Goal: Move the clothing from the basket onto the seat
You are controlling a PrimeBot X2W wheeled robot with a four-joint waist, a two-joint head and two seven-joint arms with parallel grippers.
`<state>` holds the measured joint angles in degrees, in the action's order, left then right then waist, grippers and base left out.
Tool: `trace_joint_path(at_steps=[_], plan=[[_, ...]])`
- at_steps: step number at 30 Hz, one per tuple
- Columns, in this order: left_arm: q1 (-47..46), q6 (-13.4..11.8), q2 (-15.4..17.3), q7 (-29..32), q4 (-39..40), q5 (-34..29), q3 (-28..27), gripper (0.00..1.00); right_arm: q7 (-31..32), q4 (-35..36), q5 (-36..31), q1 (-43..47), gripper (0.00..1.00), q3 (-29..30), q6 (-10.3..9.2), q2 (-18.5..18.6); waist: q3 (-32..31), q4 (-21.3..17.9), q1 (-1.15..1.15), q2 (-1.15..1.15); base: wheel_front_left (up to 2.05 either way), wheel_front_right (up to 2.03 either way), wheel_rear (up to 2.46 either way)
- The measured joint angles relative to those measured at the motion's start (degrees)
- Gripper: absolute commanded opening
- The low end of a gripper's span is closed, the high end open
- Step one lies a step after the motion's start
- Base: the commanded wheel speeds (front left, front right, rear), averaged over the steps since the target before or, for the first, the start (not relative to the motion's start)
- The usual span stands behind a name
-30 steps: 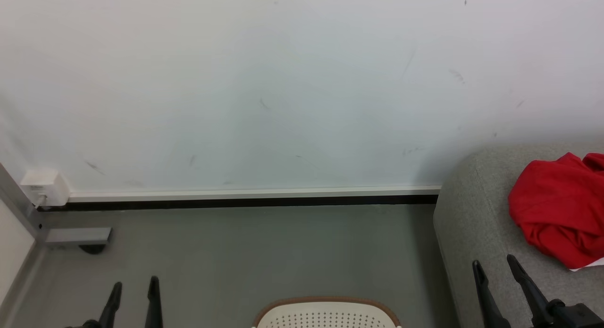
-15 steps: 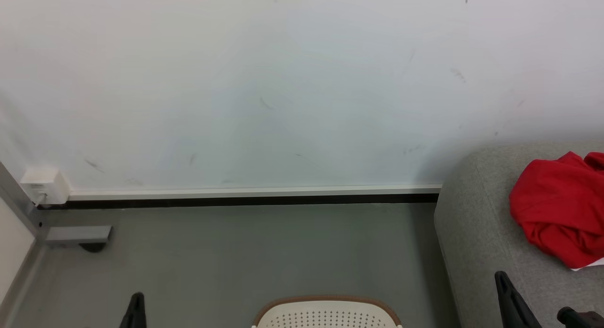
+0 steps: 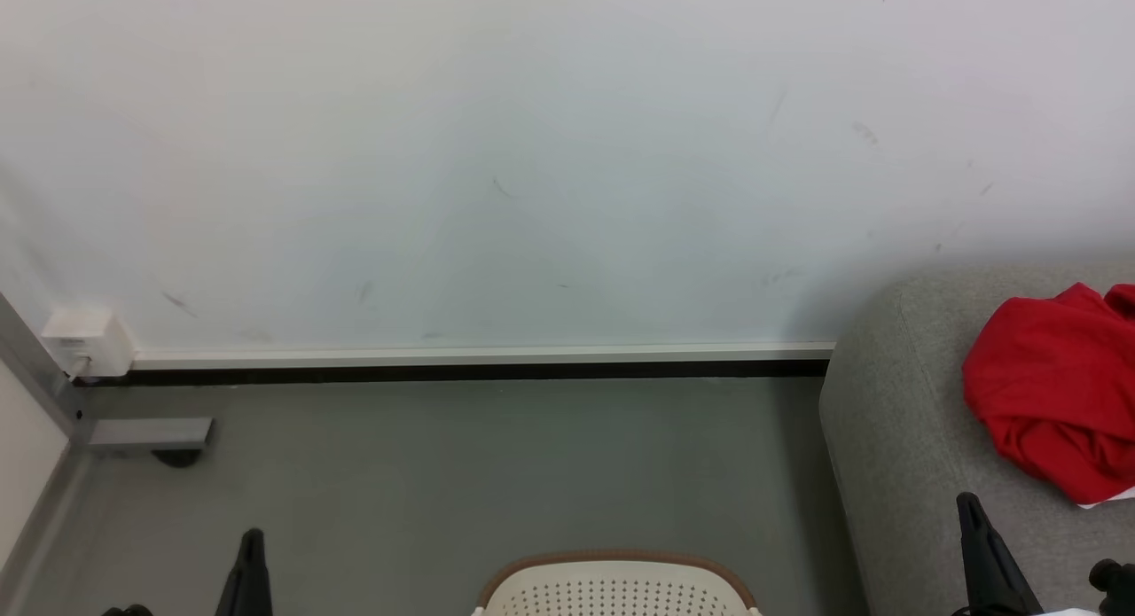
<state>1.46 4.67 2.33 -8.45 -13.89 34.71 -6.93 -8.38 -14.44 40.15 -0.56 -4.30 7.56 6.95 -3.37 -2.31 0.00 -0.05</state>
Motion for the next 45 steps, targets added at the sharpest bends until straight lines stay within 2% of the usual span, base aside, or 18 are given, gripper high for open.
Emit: trace_joint_path(at_steps=[20,45], plan=[[-1.7,-1.3,0.0,4.1,2.5,16.2,0.1,0.0,3.7,-0.2,15.0,-1.8,0.0,2.4,0.0,-0.7,0.6,0.4,0.0,0.0,0.0,0.0,0.0],[-3.7,-2.5,0.1,8.1,4.4,31.8,0.2,0.0,6.6,-0.4,30.8,-4.0,0.0,4.0,0.0,-0.9,1.4,1.0,0.0,0.0,0.0,0.0,0.0]])
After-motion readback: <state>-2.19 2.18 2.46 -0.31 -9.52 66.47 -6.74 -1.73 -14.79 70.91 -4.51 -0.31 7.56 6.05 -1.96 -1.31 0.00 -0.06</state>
